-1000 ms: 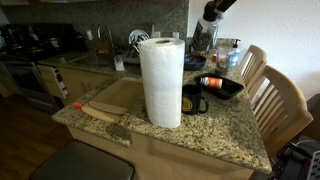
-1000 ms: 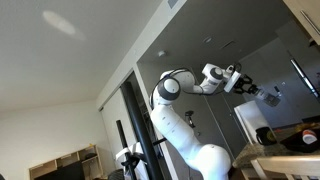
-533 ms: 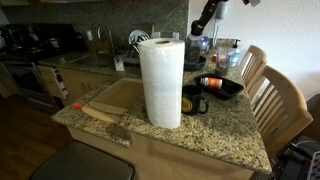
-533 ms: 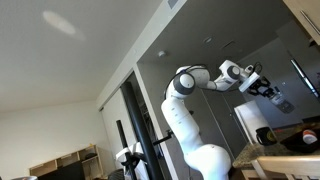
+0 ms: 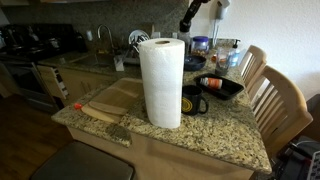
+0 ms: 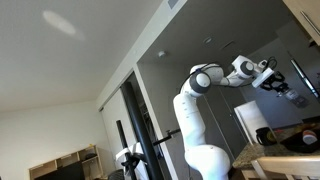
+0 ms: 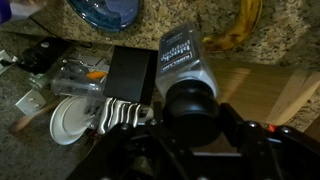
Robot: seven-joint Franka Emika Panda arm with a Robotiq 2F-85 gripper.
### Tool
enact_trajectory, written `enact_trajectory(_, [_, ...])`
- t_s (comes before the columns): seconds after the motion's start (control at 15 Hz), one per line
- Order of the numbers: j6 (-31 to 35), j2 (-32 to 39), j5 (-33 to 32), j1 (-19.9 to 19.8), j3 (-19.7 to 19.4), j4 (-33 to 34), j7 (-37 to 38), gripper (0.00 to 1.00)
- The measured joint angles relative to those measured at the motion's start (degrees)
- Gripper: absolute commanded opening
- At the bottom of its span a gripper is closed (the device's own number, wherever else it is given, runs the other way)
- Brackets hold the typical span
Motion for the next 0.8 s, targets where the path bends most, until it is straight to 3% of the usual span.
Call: enact_trajectory(0.8, [0.55,8.60,6.78,-4.11,-0.57,-0.72,-0.06,0.33])
